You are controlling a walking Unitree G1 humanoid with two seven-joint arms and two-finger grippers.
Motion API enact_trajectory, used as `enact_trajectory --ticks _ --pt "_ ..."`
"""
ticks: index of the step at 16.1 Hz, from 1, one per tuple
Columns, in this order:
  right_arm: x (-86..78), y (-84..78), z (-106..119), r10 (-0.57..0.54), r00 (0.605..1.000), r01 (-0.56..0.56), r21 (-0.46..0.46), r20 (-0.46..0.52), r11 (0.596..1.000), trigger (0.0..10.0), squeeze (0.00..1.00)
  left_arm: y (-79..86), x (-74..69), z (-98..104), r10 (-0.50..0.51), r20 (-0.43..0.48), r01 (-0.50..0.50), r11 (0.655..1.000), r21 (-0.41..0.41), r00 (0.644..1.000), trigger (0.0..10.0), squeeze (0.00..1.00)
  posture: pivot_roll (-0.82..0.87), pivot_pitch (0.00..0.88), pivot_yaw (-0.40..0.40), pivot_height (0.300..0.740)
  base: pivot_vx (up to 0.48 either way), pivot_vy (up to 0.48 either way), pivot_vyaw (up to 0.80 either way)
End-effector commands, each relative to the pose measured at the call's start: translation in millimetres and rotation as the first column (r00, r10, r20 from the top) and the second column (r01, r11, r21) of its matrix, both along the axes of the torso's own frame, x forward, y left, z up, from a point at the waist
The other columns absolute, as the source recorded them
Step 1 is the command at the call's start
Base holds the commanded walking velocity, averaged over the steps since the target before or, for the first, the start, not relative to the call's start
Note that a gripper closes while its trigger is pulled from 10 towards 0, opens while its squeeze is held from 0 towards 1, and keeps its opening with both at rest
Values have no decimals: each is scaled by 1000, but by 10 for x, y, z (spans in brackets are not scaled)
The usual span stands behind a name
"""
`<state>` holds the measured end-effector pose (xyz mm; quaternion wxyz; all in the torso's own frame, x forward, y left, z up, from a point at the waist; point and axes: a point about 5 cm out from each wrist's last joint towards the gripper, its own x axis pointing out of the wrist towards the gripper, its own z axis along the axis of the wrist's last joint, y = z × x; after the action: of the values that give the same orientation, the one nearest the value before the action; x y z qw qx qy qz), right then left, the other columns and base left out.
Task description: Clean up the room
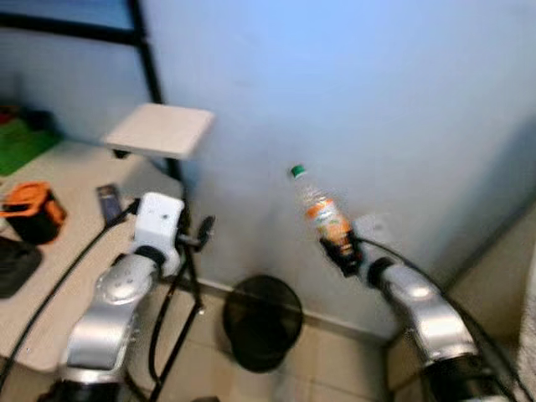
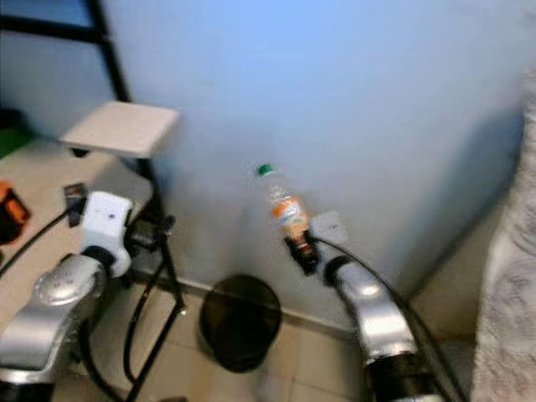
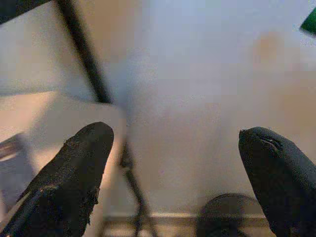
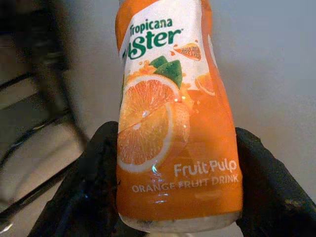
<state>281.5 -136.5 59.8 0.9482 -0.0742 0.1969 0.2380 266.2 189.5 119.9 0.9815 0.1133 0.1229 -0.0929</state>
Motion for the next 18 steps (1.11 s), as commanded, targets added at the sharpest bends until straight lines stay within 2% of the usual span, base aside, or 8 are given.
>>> enact_trajectory --ticks 1,3,6,8,13,15,17,18 --pt "13 -32 14 14 1000 -14 -21 12 1000 10000 0 -31 2 18 -17 3 17 1000 -1 1000 10000 0 5 0 -16 740 292 0 0" --pt "24 -99 -28 25 1000 -24 -79 6 997 10000 0 -43 -8 5 -36 -7 36 999 6 999 10000 0 -1 0 -11 740 296 0 0" --pt "3 -68 -43 98 995 -98 -98 1 990 10000 0 -59 -26 4 -59 -13 59 998 14 998 10000 0 6 0 -13 740 300 0 263" --pt "11 -64 -57 96 995 -95 -117 4 989 10000 0 -62 -34 1 -62 -16 62 998 14 998 10000 0 7 0 -12 740 296 0 788" --pt "82 -107 -93 97 995 -96 -164 -8 982 10000 0 -87 -19 -14 -114 -40 115 993 26 993 10000 0 0 0 1 740 292 0 0" --pt "119 -104 -134 133 991 -135 -237 -26 962 10000 0 -126 -7 -28 -165 -59 167 985 39 985 10000 0 -3 0 3 740 126 0 0" --pt "158 -78 -180 161 986 -168 -266 -48 949 10000 0 -180 -4 -54 -244 -91 249 967 51 966 10000 0 -3 0 0 740 0 0 0" --pt "189 -73 -234 165 983 -180 -298 -75 937 10000 0 -209 -9 -60 -319 -115 328 943 64 941 10000 0 -1 0 -5 740 0 0 0"
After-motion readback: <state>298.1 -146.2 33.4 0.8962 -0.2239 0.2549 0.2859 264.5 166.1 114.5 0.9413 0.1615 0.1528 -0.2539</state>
